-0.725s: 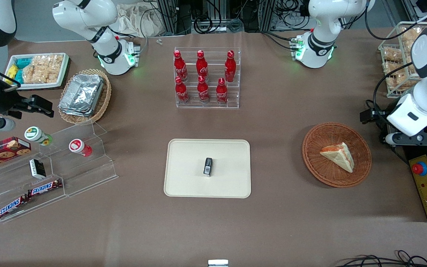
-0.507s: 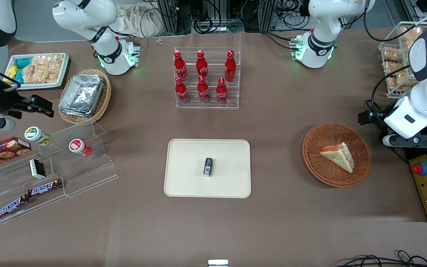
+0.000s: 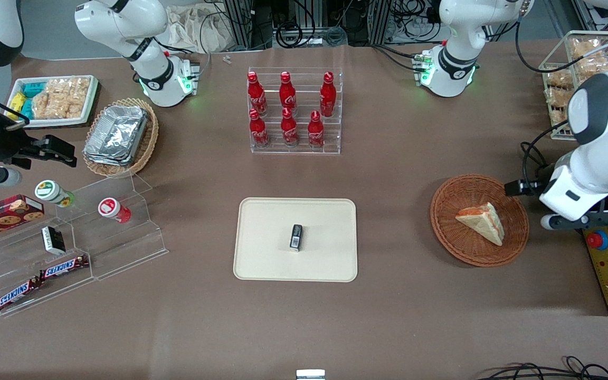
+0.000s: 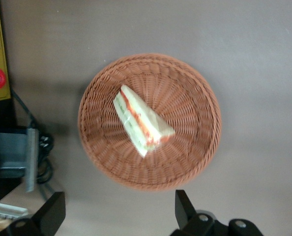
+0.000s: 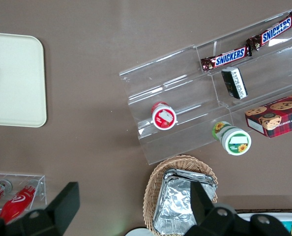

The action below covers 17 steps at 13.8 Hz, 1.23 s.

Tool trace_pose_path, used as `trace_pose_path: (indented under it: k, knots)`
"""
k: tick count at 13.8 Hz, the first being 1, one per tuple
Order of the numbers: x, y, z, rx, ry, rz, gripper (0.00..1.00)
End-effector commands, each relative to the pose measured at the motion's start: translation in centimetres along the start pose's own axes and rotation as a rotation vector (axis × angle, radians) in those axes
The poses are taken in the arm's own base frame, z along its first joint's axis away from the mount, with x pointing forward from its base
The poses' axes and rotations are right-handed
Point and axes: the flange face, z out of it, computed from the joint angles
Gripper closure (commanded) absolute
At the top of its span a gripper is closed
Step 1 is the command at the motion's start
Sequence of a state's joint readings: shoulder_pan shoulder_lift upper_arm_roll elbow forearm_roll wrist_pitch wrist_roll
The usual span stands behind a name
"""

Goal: Place sandwich from basket to tray
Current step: 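Move the left gripper down over the wrapped sandwich in the wicker basket, then close the left gripper on the sandwich and lift it from the basket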

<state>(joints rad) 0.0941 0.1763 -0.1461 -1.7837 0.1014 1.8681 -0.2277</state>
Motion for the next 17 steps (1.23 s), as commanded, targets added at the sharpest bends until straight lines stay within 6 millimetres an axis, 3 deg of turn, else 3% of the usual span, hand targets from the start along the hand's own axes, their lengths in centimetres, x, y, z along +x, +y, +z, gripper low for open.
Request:
trace_pose_path:
  k: [1,5,7,12,17]
  knots:
    - [-1.2,0.0,4.2,-0.006,0.048,-0.248,0.00]
    - [-2.3,0.1,10.5,-0.074,0.124,-0.576,0.00]
    - [-2.9,-0.6,13.5,-0.091,0.139,-0.608,0.00]
    - [-2.5,-2.2,16.1,-0.091,0.117,-0.668,0.00]
    - [-2.6,-1.8,20.1,-0.080,0.059,-0.721,0.00]
